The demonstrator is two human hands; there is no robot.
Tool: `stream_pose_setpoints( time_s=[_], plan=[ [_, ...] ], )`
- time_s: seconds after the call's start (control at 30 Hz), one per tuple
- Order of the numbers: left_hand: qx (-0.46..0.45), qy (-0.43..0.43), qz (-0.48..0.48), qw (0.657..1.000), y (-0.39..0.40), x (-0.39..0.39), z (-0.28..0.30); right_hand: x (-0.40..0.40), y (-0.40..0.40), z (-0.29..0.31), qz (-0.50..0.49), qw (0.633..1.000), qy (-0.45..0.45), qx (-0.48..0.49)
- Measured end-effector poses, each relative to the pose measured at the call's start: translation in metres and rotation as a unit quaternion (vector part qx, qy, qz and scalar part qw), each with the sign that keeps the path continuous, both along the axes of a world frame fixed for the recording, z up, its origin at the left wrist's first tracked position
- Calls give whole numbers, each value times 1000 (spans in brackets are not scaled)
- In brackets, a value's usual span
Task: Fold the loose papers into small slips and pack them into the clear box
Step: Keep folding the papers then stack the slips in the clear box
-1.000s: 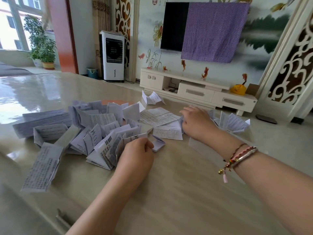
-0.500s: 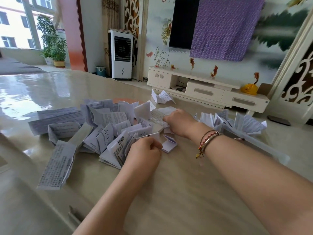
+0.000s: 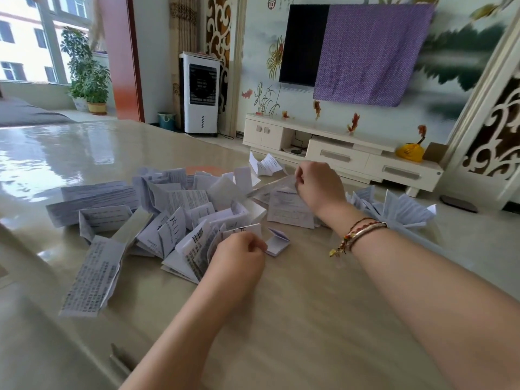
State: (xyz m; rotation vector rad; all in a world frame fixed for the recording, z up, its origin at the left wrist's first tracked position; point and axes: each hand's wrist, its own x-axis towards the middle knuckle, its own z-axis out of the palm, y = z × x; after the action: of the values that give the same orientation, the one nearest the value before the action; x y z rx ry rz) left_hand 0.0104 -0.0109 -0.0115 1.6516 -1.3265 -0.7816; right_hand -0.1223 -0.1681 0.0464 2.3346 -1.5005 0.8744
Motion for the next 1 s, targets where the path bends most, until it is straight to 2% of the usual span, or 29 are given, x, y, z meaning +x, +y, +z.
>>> stream_pose_setpoints(
  time_s=[0.17,0.37,0.53,0.7,0.83,1.0],
  plan=[
    [-13,-31,-12,999,6,-2,2,-26,30,12,79,991,-105,-16],
    [-35,-57,-42,997,19,-2,2,-60,100,12,145,977,-158,-13],
    [-49,-62,-41,996,30,-1,-1,-90,165,-16,203,947,-228,99],
    [-89,-47,-77,992,45,-3,-1,-114,189,-43,211,906,-311,194],
    [-141,-49,-135,979,57,-7,3,-125,198,-51,208,892,-294,273],
    [-105,-94,-177,974,71,-11,7,-125,202,-47,181,893,-268,312]
  ],
)
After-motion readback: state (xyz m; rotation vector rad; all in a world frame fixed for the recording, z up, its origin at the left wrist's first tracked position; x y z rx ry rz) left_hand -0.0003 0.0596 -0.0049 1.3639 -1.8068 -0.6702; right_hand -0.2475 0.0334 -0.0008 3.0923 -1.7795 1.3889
